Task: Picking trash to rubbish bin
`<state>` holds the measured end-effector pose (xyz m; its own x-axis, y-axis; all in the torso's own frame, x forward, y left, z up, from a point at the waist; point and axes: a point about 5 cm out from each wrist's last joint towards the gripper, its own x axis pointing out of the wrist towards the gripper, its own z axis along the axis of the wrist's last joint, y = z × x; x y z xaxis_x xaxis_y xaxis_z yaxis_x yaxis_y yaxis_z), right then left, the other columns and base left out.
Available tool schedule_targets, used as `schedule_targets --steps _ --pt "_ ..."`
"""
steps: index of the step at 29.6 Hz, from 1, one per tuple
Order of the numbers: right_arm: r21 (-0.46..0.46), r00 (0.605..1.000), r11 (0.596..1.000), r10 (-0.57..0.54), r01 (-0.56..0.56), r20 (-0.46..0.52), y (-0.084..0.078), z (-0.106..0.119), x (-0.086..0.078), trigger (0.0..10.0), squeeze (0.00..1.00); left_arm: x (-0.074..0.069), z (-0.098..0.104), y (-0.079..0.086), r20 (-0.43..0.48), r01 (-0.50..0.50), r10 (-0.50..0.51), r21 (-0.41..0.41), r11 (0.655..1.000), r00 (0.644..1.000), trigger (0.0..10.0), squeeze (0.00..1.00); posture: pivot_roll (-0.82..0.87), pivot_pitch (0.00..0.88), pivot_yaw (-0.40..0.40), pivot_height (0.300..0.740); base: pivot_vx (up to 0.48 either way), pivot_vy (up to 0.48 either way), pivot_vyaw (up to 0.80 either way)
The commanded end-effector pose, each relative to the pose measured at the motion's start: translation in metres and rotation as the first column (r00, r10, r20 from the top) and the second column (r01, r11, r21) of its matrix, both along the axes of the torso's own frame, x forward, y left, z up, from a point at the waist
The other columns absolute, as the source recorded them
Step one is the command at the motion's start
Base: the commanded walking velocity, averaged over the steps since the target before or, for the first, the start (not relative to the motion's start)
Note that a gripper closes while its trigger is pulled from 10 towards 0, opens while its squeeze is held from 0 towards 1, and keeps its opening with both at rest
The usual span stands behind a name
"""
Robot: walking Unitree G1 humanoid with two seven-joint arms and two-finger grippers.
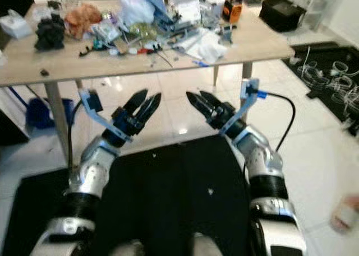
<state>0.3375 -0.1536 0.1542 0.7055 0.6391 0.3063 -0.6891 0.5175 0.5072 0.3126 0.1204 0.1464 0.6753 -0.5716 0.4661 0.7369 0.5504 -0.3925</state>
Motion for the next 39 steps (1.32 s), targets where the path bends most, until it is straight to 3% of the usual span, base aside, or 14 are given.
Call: schedule_targets --steps 1,21,31,39 --pt "0.004 1.000 1.000 0.010 -0.010 -0.002 0.0038 -0.0012 -0.0001 10.0 0.00 -0.0002 -0.0010 0.0007 -0.001 -0.005 0.005 0.010 1.000 1.000 10.0 0.00 -0.06 0.000 -0.063 0.740 0.337 0.000 0.00" --pt "0.011 1.000 1.000 0.005 -0.005 -0.010 0.0033 -0.0019 0.0003 10.0 0.00 0.0000 -0.0008 0.0006 0.000 -0.006 0.006 0.016 1.000 1.000 10.0 0.00 -0.06 0.000 -0.064 0.740 0.337 0.000 0.00" --pt "0.003 1.000 1.000 0.013 -0.013 -0.018 0.0037 -0.0020 0.0007 10.0 0.00 0.0001 -0.0003 0.0002 0.001 -0.005 0.005 0.018 1.000 1.000 10.0 0.00 -0.06 0.000 -0.065 0.740 0.338 0.000 -0.76" --pt "0.009 1.000 1.000 0.009 -0.009 -0.018 0.0035 -0.0019 0.0008 10.0 0.00 -0.0001 -0.0005 0.0002 0.001 -0.006 0.006 0.019 1.000 1.000 10.0 0.00 -0.06 0.000 -0.064 0.740 0.339 0.000 0.00"
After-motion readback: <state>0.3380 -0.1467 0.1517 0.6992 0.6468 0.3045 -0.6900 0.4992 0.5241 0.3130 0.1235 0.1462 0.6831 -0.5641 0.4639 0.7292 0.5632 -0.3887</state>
